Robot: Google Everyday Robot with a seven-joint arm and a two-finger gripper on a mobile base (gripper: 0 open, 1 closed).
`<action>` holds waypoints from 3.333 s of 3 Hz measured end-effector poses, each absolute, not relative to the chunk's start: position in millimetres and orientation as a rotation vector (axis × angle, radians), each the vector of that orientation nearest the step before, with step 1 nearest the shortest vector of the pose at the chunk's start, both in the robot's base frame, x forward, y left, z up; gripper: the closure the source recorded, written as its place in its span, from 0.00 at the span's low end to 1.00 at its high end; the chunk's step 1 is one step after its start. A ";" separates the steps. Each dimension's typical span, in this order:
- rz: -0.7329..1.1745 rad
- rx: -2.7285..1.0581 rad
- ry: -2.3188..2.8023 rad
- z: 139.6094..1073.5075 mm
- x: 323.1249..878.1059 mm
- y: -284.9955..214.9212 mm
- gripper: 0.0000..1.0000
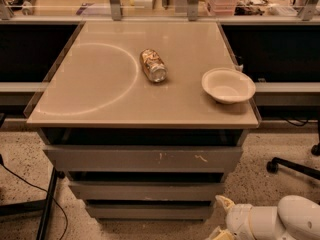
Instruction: Open middle drawer
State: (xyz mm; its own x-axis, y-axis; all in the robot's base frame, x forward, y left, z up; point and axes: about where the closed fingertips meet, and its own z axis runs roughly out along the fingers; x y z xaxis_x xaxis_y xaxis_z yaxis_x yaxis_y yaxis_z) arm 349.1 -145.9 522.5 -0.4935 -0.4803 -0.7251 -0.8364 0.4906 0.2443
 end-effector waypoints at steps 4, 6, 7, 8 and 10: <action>0.808 -0.986 2.041 476.6 463.9 -139.6 0.00; 0.790 -0.906 2.026 452.2 471.6 -137.3 0.00; 0.707 -0.929 2.048 446.4 498.1 -138.6 0.00; 0.703 -0.932 2.051 445.8 499.8 -138.3 0.00; 0.832 -1.042 2.228 427.9 461.1 -128.3 0.00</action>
Offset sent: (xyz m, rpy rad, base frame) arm 0.1175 -0.0037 -0.0250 0.0517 -0.1101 -0.0410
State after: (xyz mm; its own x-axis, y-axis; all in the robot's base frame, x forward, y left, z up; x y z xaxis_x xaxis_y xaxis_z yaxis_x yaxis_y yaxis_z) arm 461.1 -128.3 427.9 -0.5559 -0.4729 -0.6836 -0.8052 0.5106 0.3015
